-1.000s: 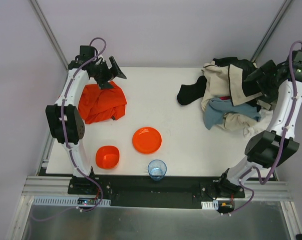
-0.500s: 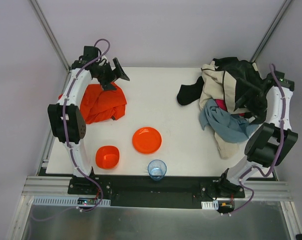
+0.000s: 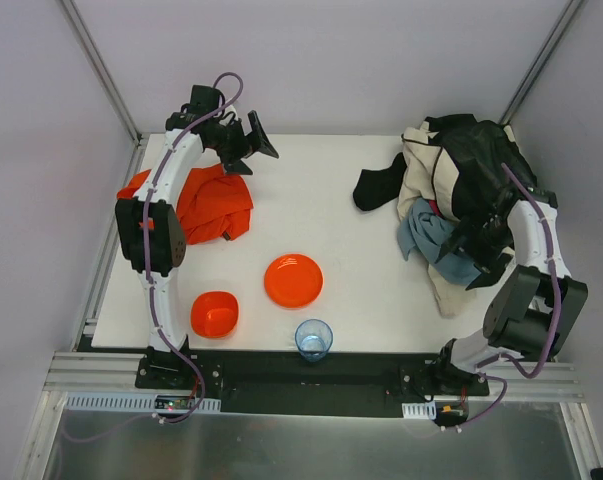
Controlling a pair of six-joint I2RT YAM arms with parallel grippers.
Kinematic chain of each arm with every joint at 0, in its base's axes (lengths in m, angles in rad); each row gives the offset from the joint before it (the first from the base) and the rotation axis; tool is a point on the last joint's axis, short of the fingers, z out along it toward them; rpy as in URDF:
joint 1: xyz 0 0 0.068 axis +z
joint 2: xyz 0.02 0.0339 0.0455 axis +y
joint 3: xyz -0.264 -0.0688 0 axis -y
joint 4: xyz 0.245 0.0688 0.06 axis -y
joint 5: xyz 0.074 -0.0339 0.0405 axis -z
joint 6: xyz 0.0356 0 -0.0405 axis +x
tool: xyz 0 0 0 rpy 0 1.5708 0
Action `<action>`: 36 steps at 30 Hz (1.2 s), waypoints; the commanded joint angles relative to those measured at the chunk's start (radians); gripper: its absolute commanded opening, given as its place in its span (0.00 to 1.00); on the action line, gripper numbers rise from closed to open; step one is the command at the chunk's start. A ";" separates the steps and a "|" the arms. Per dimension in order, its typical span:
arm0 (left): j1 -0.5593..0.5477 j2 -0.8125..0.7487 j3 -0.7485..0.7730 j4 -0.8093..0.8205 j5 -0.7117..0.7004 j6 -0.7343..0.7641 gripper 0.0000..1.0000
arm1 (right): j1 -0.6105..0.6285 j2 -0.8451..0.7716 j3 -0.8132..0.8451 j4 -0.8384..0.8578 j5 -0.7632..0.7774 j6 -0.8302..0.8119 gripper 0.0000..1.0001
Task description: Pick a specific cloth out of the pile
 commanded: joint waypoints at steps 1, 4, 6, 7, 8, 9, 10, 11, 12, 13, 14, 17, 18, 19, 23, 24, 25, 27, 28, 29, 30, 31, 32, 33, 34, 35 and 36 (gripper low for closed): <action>-0.019 0.011 0.057 -0.026 0.026 0.005 0.99 | 0.115 -0.039 0.025 -0.082 -0.070 -0.011 0.96; -0.021 0.013 0.056 -0.029 0.026 0.007 0.99 | 0.215 0.031 0.114 -0.116 -0.076 -0.034 0.96; -0.021 0.005 0.055 -0.032 0.020 0.010 0.99 | 0.265 0.100 0.189 -0.145 -0.107 -0.054 0.96; -0.021 0.002 0.055 -0.035 0.017 0.012 0.99 | 0.302 0.135 0.236 -0.162 -0.118 -0.064 0.96; -0.022 -0.004 0.054 -0.037 0.011 0.013 0.99 | 0.327 0.174 0.292 -0.177 -0.122 -0.080 0.96; -0.022 -0.009 0.052 -0.038 0.008 0.016 0.99 | 0.357 0.204 0.341 -0.200 -0.118 -0.080 0.96; -0.022 -0.015 0.052 -0.042 0.003 0.018 0.99 | 0.384 0.243 0.402 -0.220 -0.109 -0.115 0.96; -0.022 -0.018 0.052 -0.045 0.000 0.021 0.99 | 0.411 0.273 0.451 -0.242 -0.105 -0.129 0.96; -0.022 -0.021 0.052 -0.045 0.000 0.022 0.99 | 0.436 0.309 0.503 -0.265 -0.115 -0.141 0.96; -0.022 -0.026 0.052 -0.048 0.002 0.022 0.99 | 0.453 0.342 0.549 -0.275 -0.128 -0.153 0.96; -0.024 -0.026 0.052 -0.048 0.002 0.021 0.99 | 0.471 0.369 0.583 -0.289 -0.150 -0.164 0.96; -0.028 -0.029 0.062 -0.048 0.009 0.021 0.99 | 0.511 0.432 0.681 -0.302 -0.219 -0.189 0.96; -0.032 -0.027 0.068 -0.048 0.008 0.021 0.99 | 0.520 0.444 0.709 -0.303 -0.242 -0.187 0.96; -0.038 -0.027 0.077 -0.049 0.009 0.019 0.99 | 0.528 0.450 0.729 -0.295 -0.277 -0.190 0.96; -0.079 0.022 0.156 -0.046 0.040 -0.008 0.99 | 0.546 0.450 0.788 -0.269 -0.346 -0.183 0.96; -0.093 0.040 0.187 -0.046 0.051 -0.019 0.99 | 0.550 0.447 0.788 -0.266 -0.357 -0.180 0.96; -0.113 0.065 0.224 -0.046 0.059 -0.033 0.99 | 0.551 0.439 0.783 -0.268 -0.362 -0.181 0.96; -0.156 0.126 0.326 -0.046 0.080 -0.067 0.99 | 0.554 0.421 0.759 -0.266 -0.356 -0.178 0.96; -0.179 0.155 0.362 -0.045 0.089 -0.082 0.99 | 0.554 0.407 0.742 -0.263 -0.352 -0.181 0.96; -0.199 0.178 0.399 -0.045 0.092 -0.102 0.99 | 0.556 0.398 0.726 -0.263 -0.352 -0.186 0.96; -0.228 0.201 0.420 -0.034 0.101 -0.120 0.99 | 0.556 0.383 0.706 -0.262 -0.351 -0.187 0.96; -0.248 0.221 0.427 -0.010 0.117 -0.139 0.99 | 0.556 0.363 0.684 -0.251 -0.354 -0.186 0.96; -0.263 0.235 0.425 0.015 0.132 -0.162 0.99 | 0.556 0.341 0.659 -0.236 -0.354 -0.180 0.96; -0.277 0.252 0.425 0.038 0.152 -0.178 0.99 | 0.556 0.315 0.627 -0.230 -0.349 -0.175 0.96; -0.288 0.263 0.425 0.050 0.164 -0.192 0.98 | 0.556 0.295 0.593 -0.226 -0.316 -0.161 0.96; -0.294 0.272 0.425 0.058 0.175 -0.197 0.98 | 0.554 0.272 0.541 -0.226 -0.240 -0.135 0.96; -0.297 0.277 0.422 0.063 0.181 -0.196 0.98 | 0.551 0.254 0.466 -0.235 -0.166 -0.106 0.96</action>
